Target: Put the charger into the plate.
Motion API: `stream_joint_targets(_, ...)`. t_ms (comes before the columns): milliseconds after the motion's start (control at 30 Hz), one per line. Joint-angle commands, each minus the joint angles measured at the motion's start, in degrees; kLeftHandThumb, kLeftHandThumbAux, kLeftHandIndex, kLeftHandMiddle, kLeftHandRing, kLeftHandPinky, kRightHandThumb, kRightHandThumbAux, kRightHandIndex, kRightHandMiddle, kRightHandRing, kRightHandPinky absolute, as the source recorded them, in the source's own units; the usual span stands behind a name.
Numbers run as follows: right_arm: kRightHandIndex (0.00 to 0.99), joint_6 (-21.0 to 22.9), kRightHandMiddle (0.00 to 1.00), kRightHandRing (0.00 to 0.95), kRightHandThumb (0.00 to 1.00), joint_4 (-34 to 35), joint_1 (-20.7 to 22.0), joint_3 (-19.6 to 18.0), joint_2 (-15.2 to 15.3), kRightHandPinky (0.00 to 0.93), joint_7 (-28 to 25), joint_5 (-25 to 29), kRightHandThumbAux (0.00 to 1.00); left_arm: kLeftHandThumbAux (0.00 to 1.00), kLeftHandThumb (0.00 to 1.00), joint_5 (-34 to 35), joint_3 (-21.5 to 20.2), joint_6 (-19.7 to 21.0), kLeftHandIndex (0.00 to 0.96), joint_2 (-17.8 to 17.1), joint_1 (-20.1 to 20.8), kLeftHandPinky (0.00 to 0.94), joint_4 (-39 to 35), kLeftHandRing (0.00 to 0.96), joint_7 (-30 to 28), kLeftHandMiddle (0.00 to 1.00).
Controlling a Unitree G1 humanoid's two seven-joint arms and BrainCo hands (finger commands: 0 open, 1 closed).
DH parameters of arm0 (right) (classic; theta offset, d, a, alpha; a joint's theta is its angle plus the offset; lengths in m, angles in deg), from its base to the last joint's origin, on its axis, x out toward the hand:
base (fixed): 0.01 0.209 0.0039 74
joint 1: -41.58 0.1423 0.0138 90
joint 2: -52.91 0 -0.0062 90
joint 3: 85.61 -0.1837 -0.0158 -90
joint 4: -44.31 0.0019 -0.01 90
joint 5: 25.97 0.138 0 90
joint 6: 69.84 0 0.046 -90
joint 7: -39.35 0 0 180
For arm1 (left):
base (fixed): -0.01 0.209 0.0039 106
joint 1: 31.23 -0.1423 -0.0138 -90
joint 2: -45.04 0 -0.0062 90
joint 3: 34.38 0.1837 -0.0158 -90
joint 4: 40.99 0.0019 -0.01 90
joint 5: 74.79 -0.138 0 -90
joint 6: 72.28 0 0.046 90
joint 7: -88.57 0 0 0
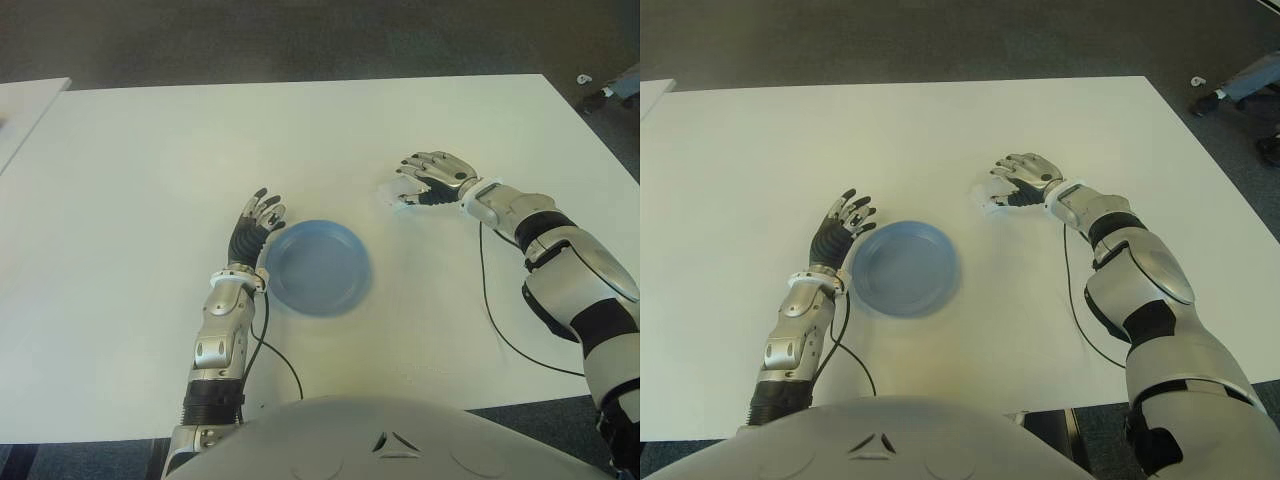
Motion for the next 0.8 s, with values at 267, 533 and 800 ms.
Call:
stream_joint_targets(267,0.0,-1.58,0.0,0.0,0.385,-0.22,-2.25,4.15,-0.46,0.0,3.48,-3.79,0.146,0.587,0.088,0.43,0.35,0.74,0.09,-0.19,-0.4,0.271,0.24,0.224,-0.8,0.181)
stream_joint_targets(533,0.0,-2.01,0.0,0.0,0.371,-0.3,-2.41,5.55,-0.95,0.0,4.28,-4.35,0.143,0.584,0.087,0.38,0.36,0.65,0.089,-0.17,-0.38,0.271,0.19,0.224,-0.76,0.182)
stream_joint_targets(800,0.0,-4.44,0.0,0.0,0.36,1.56,-3.46,7.29,-1.87,0.0,4.56,-4.99,0.15,0.584,0.063,0.13,0.42,0.3,0.091,-0.48,-0.37,0.277,0.43,0.225,-0.98,0.187)
